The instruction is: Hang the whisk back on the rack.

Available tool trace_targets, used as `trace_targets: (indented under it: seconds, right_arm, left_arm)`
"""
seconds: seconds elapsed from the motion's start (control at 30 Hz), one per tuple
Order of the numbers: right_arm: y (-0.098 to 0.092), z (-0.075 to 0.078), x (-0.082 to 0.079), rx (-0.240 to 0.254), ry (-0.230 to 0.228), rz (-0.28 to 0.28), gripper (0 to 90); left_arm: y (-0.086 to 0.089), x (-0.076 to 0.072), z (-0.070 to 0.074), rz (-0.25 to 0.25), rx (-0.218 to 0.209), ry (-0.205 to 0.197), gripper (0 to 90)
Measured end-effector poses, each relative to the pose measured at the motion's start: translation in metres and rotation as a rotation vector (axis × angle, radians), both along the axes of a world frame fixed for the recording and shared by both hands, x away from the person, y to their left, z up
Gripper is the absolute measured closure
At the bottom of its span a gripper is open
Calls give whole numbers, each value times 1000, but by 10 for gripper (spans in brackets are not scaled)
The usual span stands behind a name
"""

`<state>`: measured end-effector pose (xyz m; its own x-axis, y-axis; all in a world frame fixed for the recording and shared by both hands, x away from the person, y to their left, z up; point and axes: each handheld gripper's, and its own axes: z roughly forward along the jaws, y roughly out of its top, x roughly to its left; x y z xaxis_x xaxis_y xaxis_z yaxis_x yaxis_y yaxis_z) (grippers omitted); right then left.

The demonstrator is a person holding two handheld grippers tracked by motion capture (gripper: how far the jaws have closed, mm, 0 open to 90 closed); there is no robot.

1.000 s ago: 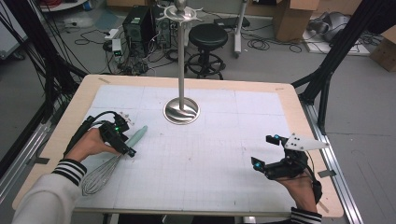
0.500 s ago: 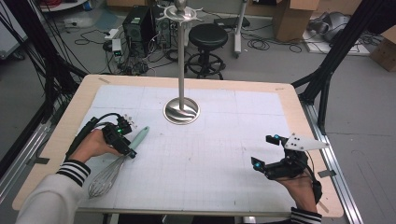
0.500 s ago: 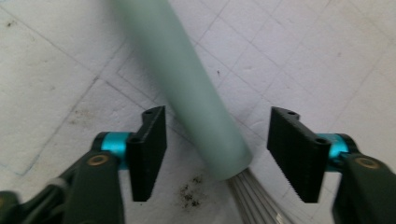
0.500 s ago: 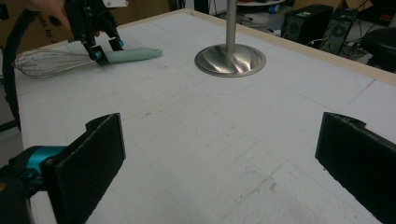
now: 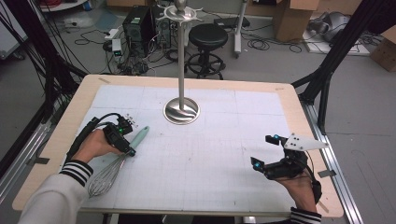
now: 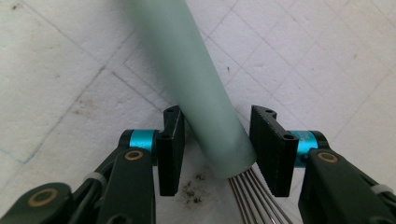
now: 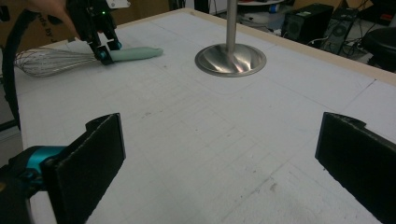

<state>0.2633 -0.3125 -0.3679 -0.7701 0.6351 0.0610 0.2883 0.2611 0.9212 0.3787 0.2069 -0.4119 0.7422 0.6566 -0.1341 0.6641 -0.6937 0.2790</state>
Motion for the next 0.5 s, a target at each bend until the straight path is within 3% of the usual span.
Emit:
trace_targets:
  seconds: [0.07,0.2,0.3,0.5]
  right_arm:
    - [0,0,0,1,2,0,5]
    - [0,0,0,0,1,1,5]
    - [0,0,0,1,1,1,5]
    - [0,0,0,2,-3,-1,5]
  left_arm:
    - [-1,0,0,28,3,6,601]
    - [0,-1,2,36,27,-1,664]
    - [1,-2,4,-14,57,-19,691]
    - [-1,-5,5,-55,54,-33,692]
